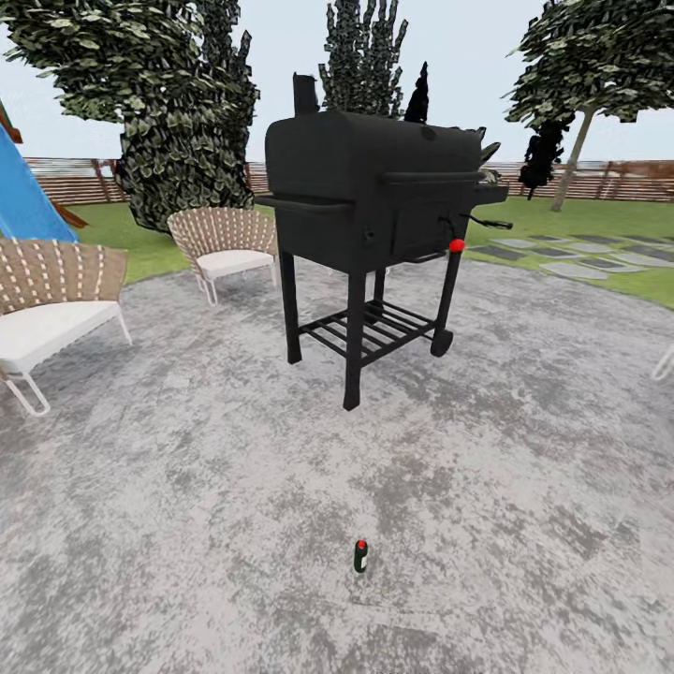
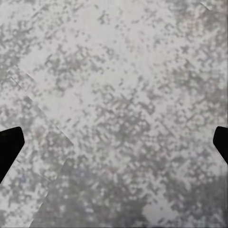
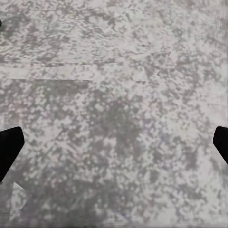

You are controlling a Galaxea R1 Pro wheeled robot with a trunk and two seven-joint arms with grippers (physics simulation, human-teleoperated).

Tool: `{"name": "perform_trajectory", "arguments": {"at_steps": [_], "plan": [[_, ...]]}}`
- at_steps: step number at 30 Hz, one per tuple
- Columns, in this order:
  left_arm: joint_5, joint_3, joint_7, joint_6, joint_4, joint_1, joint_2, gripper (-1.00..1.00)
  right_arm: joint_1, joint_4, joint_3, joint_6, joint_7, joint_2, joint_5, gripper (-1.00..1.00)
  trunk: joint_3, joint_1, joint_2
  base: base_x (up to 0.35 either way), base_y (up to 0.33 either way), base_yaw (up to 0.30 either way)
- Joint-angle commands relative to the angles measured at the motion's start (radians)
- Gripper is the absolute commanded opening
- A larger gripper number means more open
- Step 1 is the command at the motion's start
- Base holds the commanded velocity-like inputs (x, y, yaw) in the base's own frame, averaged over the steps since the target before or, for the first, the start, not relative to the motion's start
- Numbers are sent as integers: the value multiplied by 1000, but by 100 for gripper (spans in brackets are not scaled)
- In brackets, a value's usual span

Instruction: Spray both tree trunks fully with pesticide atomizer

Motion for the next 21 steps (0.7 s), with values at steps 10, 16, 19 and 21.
{"name": "perform_trajectory", "arguments": {"at_steps": [10,16,19,21], "plan": [[7,1,-1,-3,0,0,0,100,-1,1,0,-3,0,0,-3,100,-1,0,0,0,0,-286],[7,1,-1,-3,-1,0,0,100,-1,1,0,-3,0,0,-3,100,-1,0,0,0,0,-286],[7,1,-1,-3,-1,0,0,100,-1,1,0,-3,0,0,-3,100,-1,0,0,0,0,-286],[7,1,-1,-3,-1,0,0,100,-1,1,0,-3,0,0,-3,100,-1,0,0,19,62,-286]]}}
